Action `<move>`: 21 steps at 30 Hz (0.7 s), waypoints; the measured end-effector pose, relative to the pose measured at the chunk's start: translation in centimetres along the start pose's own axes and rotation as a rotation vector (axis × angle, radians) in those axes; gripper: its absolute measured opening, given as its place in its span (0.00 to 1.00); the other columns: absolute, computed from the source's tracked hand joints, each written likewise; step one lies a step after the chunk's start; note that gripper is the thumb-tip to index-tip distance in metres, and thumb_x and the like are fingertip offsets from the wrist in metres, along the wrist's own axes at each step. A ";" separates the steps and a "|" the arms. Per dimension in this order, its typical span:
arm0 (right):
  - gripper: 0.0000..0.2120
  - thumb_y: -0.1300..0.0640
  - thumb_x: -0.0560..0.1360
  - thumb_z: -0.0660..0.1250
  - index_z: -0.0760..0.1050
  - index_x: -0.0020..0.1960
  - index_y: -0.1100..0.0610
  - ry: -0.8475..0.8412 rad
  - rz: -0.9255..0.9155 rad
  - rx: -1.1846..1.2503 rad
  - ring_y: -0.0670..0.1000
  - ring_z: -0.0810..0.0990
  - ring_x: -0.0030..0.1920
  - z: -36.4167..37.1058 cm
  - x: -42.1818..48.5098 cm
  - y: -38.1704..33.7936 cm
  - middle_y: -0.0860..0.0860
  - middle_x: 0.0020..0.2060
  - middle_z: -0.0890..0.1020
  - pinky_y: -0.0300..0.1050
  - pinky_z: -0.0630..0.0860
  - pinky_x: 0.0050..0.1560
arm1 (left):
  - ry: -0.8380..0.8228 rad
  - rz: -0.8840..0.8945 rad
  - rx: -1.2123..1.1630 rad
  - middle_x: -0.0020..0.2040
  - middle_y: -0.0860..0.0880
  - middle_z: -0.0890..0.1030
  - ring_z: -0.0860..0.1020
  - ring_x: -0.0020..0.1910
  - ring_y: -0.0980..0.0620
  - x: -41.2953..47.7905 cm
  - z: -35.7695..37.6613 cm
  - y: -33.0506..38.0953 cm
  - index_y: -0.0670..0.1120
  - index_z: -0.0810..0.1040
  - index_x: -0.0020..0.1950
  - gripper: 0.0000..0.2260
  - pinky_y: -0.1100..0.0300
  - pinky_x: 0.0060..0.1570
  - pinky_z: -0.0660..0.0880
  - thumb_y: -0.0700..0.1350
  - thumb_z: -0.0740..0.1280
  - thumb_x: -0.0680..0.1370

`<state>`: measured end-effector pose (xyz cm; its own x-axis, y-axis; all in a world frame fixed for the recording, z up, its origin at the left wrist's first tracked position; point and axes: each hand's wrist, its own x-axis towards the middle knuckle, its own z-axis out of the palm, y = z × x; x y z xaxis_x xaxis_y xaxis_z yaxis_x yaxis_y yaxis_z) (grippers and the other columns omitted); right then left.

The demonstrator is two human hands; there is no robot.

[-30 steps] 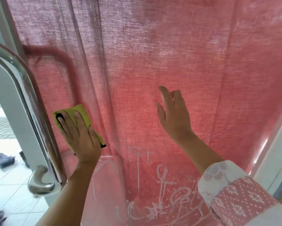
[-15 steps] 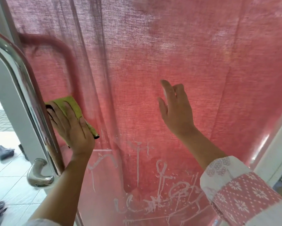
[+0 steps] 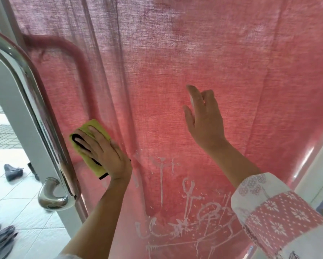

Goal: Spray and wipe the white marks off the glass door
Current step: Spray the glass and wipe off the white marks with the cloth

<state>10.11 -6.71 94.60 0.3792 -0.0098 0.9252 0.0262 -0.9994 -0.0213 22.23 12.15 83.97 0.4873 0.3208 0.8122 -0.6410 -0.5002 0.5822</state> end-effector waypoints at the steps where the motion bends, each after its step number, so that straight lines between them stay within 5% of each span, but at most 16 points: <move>1: 0.21 0.58 0.78 0.61 0.59 0.69 0.53 0.001 0.000 -0.002 0.55 0.71 0.41 0.0 0.0 0.0 0.60 0.47 0.72 0.40 0.67 0.33 | -0.042 0.065 0.009 0.75 0.29 0.50 0.46 0.75 0.31 -0.9 0.2 0.0 0.36 0.51 0.77 0.25 0.41 0.72 0.38 0.41 0.51 0.81; 6: 0.20 0.56 0.79 0.59 0.59 0.70 0.52 -0.006 -0.004 -0.003 0.55 0.72 0.42 -0.1 -0.1 0.2 0.60 0.48 0.72 0.39 0.66 0.33 | -0.417 0.703 0.181 0.79 0.46 0.43 0.43 0.78 0.44 -6.1 -1.4 -5.7 0.50 0.45 0.79 0.31 0.44 0.74 0.41 0.40 0.54 0.78; 9: 0.21 0.57 0.79 0.60 0.58 0.69 0.52 -0.006 -0.004 -0.009 0.55 0.72 0.42 0.0 -0.1 0.2 0.60 0.48 0.72 0.40 0.66 0.34 | -0.464 0.872 0.254 0.79 0.49 0.44 0.45 0.78 0.47 -4.5 -2.3 -6.9 0.51 0.46 0.79 0.25 0.46 0.74 0.43 0.44 0.48 0.82; 11: 0.21 0.58 0.79 0.60 0.58 0.69 0.52 -0.007 0.000 -0.012 0.55 0.72 0.42 0.0 -0.1 0.2 0.60 0.48 0.72 0.40 0.67 0.34 | -0.440 0.834 0.221 0.79 0.48 0.43 0.44 0.78 0.46 -2.6 -2.2 -5.1 0.51 0.45 0.79 0.26 0.45 0.74 0.42 0.45 0.48 0.82; 17: 0.21 0.57 0.79 0.59 0.58 0.70 0.52 -0.021 -0.006 -0.005 0.54 0.72 0.42 0.0 -0.2 0.2 0.60 0.48 0.71 0.40 0.67 0.34 | -0.151 0.348 0.048 0.76 0.34 0.53 0.43 0.77 0.43 0.9 0.7 3.3 0.41 0.52 0.77 0.25 0.43 0.73 0.40 0.44 0.52 0.82; 21: 0.21 0.58 0.79 0.60 0.59 0.70 0.53 -0.020 -0.027 -0.002 0.54 0.72 0.42 -0.1 -0.2 0.5 0.60 0.48 0.71 0.39 0.67 0.36 | -0.259 0.672 0.155 0.78 0.41 0.50 0.45 0.78 0.44 -2.5 0.9 -0.1 0.48 0.48 0.79 0.29 0.44 0.74 0.43 0.43 0.55 0.80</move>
<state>9.99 -7.18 94.45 0.3968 0.0175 0.9177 0.0344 -0.9994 0.0042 21.58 10.69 81.92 0.1555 -0.2857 0.9456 -0.7687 -0.6362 -0.0658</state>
